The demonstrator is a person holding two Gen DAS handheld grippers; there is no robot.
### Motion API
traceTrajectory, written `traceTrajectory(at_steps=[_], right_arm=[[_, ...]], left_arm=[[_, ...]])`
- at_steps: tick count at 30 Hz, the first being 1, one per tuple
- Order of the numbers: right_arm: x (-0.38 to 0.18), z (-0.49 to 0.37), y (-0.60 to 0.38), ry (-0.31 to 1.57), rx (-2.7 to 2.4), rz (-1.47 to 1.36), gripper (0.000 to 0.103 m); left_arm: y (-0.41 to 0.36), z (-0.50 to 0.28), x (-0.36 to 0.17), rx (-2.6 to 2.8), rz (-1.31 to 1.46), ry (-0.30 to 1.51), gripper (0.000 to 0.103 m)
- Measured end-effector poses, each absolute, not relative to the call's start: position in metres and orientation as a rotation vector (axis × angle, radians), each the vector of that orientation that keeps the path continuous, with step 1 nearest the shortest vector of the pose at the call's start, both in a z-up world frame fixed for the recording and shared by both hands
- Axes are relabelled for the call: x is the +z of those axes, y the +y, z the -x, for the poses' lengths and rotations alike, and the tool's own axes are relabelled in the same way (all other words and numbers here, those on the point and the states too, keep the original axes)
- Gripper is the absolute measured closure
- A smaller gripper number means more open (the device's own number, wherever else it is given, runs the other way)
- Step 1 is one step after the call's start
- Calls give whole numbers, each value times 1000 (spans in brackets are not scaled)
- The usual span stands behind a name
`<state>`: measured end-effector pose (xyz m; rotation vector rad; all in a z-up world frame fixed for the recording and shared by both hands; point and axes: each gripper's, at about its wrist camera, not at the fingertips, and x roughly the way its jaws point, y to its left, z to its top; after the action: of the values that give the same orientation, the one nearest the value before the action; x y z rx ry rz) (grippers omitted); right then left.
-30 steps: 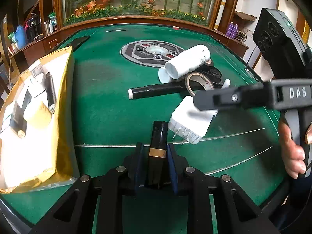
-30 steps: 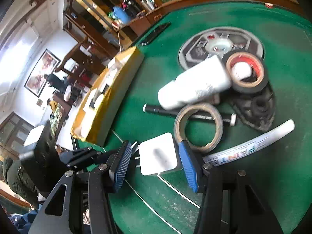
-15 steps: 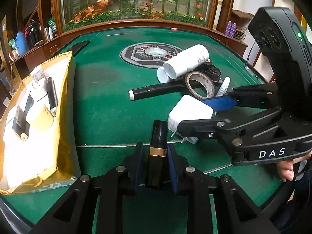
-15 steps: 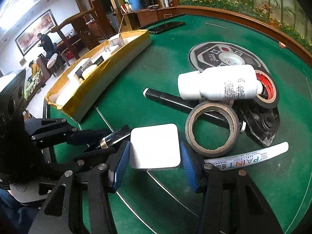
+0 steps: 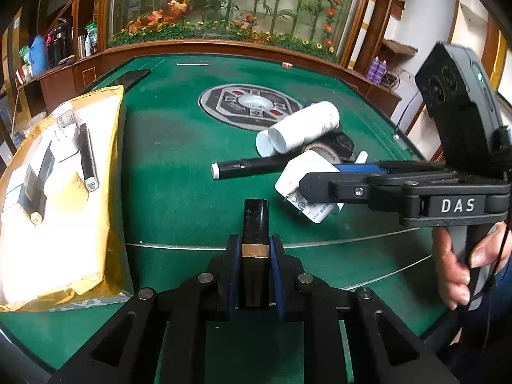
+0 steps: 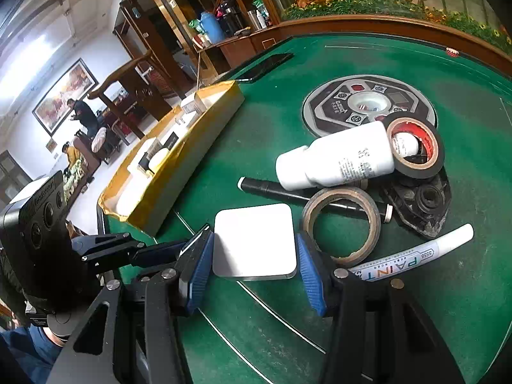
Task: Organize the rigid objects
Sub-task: 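Grasp the black gold-banded tube with the left tool while the right tool grasps the white square charger, then carry the tube and charger into the tray and open both tools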
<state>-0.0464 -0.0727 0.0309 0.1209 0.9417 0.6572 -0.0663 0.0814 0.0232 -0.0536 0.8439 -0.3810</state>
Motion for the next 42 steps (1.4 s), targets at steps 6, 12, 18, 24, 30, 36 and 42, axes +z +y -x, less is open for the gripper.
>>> traceTrajectory(at_steps=[6, 12, 18, 24, 30, 36, 42], right_arm=[[34, 46, -74, 934, 673, -155, 52], [37, 47, -73, 925, 686, -175, 52], [43, 49, -65, 919, 715, -186, 52], [51, 49, -39, 927, 745, -146, 52], [81, 43, 6, 894, 782, -83, 52], [88, 16, 59, 915, 784, -43, 52], [70, -29, 103, 1030, 773, -88, 52]], left_arm=[[91, 71, 36, -375, 93, 805, 85], [119, 74, 57, -335, 140, 745, 85], [167, 77, 72, -247, 208, 686, 85], [210, 75, 66, -154, 267, 673, 85], [226, 65, 50, -102, 293, 693, 85], [238, 57, 41, -75, 312, 697, 85], [240, 53, 31, -70, 312, 719, 85]])
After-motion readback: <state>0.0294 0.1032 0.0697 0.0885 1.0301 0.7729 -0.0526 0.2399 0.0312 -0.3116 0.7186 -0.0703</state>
